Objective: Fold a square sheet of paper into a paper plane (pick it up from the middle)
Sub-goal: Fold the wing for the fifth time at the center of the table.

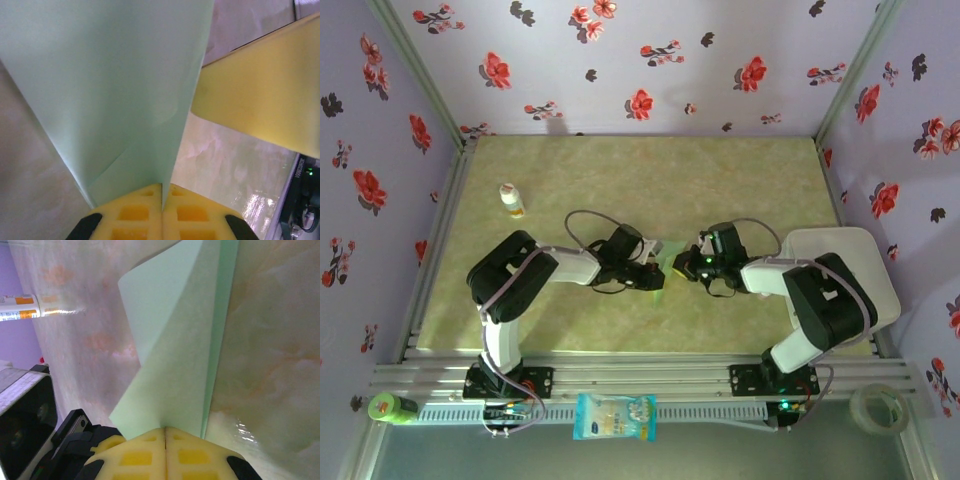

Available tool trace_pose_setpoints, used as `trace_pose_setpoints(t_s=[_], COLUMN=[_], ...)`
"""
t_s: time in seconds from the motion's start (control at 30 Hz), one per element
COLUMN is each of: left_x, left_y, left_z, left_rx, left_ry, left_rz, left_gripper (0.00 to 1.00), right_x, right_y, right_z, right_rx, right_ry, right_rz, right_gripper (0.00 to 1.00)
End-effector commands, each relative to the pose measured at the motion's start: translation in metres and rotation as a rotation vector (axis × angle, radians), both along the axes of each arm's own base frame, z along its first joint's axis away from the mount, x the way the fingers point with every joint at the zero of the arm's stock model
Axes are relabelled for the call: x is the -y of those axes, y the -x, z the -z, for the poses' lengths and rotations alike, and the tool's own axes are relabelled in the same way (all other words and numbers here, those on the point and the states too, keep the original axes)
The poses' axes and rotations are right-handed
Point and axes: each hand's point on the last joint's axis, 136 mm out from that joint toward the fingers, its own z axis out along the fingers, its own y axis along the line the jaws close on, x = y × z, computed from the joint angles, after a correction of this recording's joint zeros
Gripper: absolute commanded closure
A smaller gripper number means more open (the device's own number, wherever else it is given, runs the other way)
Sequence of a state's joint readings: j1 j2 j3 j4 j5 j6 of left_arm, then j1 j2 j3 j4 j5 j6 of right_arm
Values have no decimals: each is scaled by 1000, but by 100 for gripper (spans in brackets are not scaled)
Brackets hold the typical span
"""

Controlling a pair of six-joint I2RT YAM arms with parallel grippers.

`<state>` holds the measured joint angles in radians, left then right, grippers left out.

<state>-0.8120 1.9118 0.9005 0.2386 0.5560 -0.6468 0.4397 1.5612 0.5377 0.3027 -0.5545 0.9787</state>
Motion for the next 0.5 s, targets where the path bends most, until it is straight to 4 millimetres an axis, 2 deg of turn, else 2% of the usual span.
trace_pose_setpoints(t_s=[0.0,0.2,0.47], left_x=[-22,-23,-26], left_y=[7,6,6], left_z=[21,13,16], left_rx=[-69,-61,-87], left_ry=[-63,-25,6], left_rz=[-51,-53,-70], left_gripper=[100,100,100], right_x=[-5,-5,-15], right_y=[-7,-10,-8], right_z=[-5,-14,-24], right_rx=[26,55,80], right_ry=[-6,0,-53], right_rz=[-18,-23,-79], right_gripper=[93,93,93])
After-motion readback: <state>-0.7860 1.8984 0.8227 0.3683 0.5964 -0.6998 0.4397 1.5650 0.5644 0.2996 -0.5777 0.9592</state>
